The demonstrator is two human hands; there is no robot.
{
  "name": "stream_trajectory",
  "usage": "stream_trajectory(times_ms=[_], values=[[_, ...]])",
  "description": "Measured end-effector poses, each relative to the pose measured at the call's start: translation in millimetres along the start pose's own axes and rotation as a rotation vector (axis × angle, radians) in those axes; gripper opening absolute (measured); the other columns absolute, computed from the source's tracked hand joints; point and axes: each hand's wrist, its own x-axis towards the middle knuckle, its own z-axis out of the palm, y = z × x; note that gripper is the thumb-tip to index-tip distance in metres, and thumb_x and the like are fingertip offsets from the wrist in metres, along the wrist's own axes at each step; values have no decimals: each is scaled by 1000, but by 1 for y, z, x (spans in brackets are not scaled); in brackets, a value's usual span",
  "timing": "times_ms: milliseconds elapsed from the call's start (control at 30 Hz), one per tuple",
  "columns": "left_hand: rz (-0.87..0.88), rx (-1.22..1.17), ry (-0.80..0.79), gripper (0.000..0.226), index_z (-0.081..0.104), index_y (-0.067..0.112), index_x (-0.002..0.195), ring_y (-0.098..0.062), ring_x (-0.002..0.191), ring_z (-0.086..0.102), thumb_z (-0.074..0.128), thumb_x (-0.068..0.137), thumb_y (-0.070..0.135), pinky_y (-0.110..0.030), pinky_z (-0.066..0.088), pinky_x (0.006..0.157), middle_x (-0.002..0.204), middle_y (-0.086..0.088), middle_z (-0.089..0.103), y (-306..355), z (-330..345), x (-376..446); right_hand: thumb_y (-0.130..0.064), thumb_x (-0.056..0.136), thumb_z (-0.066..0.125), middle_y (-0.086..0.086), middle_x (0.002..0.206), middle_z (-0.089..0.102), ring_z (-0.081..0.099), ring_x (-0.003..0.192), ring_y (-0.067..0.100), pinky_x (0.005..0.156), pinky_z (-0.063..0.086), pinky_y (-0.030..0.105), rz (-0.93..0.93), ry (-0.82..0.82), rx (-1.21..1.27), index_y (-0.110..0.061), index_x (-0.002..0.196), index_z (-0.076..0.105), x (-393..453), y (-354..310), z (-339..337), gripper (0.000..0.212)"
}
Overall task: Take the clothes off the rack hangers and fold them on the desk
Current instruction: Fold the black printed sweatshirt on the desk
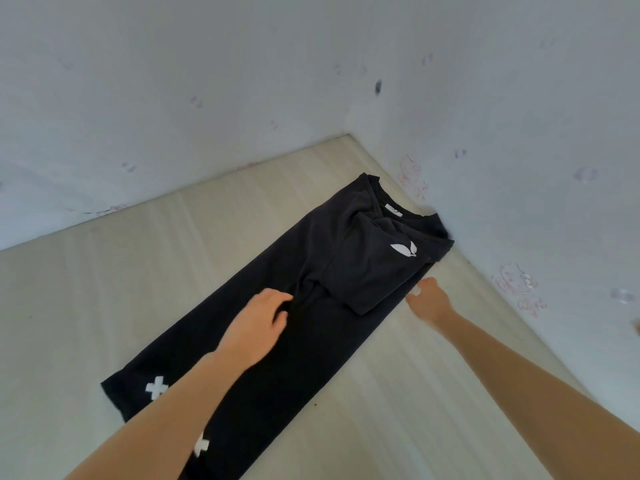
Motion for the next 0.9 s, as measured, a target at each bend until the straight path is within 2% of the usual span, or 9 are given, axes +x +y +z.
stream_trajectory(times_ms=[100, 167, 233, 333, 467, 533, 667, 800, 900], values=[[-181, 46, 88, 40, 51, 18, 134, -16, 124, 46, 54, 95, 15, -31, 38, 105, 133, 0, 51, -34, -18, -17, -17, 94, 52, 20, 120, 55, 57, 95, 31, 84, 50, 41, 181, -110, 347, -4, 134, 36, -37, -5, 21, 44], [-294, 110, 71, 46, 47, 14, 138, -24, 126, 43, 55, 93, 13, -39, 39, 105, 138, -6, 46, -58, -30, -32, -9, 93, 51, 18, 103, 58, 57, 80, 27, 74, 53, 39, 251, -160, 615, -4, 129, 37, -69, -9, 37, 39], [-373, 167, 26, 51, 42, 12, 142, -31, 126, 41, 56, 92, 14, -43, 41, 103, 140, -11, 42, -79, -38, -43, -3, 92, 50, 17, 97, 59, 60, 78, 26, 71, 54, 35, 292, -211, 729, -2, 123, 42, -98, -16, 54, 32], [-391, 194, -14, 51, 41, 11, 141, -33, 125, 42, 56, 93, 16, -43, 42, 102, 140, -11, 42, -107, -47, -59, -1, 92, 50, 20, 98, 64, 66, 82, 28, 77, 56, 36, 344, -243, 812, 0, 116, 51, -140, -33, 83, 24], [-337, 185, -33, 44, 45, 10, 137, -30, 119, 49, 57, 94, 17, -41, 46, 98, 133, -11, 49, -134, -52, -79, -8, 96, 50, 15, 103, 60, 65, 92, 29, 82, 56, 37, 395, -210, 895, -7, 113, 47, -172, -51, 114, 17], [-352, 91, -34, 40, 48, 7, 133, -29, 110, 55, 57, 95, 16, -38, 48, 91, 128, -13, 53, -143, -57, -85, -10, 98, 50, 11, 109, 56, 63, 96, 27, 80, 55, 35, 429, -178, 917, -10, 111, 45, -188, -61, 129, 14], [-400, -111, -72, 28, 53, 7, 122, -22, 87, 57, 57, 96, 17, -31, 44, 75, 107, -12, 64, -154, -71, -90, -9, 97, 52, 8, 100, 58, 63, 97, 27, 77, 55, 34, 501, -87, 1006, -7, 97, 51, -228, -81, 161, 2], [-422, -255, -167, 18, 60, 6, 106, -27, 89, 59, 58, 95, 21, -38, 48, 80, 101, -11, 65, -164, -80, -97, -17, 94, 59, 7, 105, 65, 66, 98, 26, 73, 57, 34, 524, -111, 1062, -9, 100, 57, -271, -93, 200, 10], [-505, -480, -237, 15, 60, 7, 100, -32, 91, 63, 59, 94, 21, -43, 54, 78, 98, -13, 66, -168, -86, -105, -18, 98, 51, 8, 104, 64, 64, 99, 26, 72, 57, 33, 542, -51, 988, -10, 103, 57, -293, -95, 221, 11]])
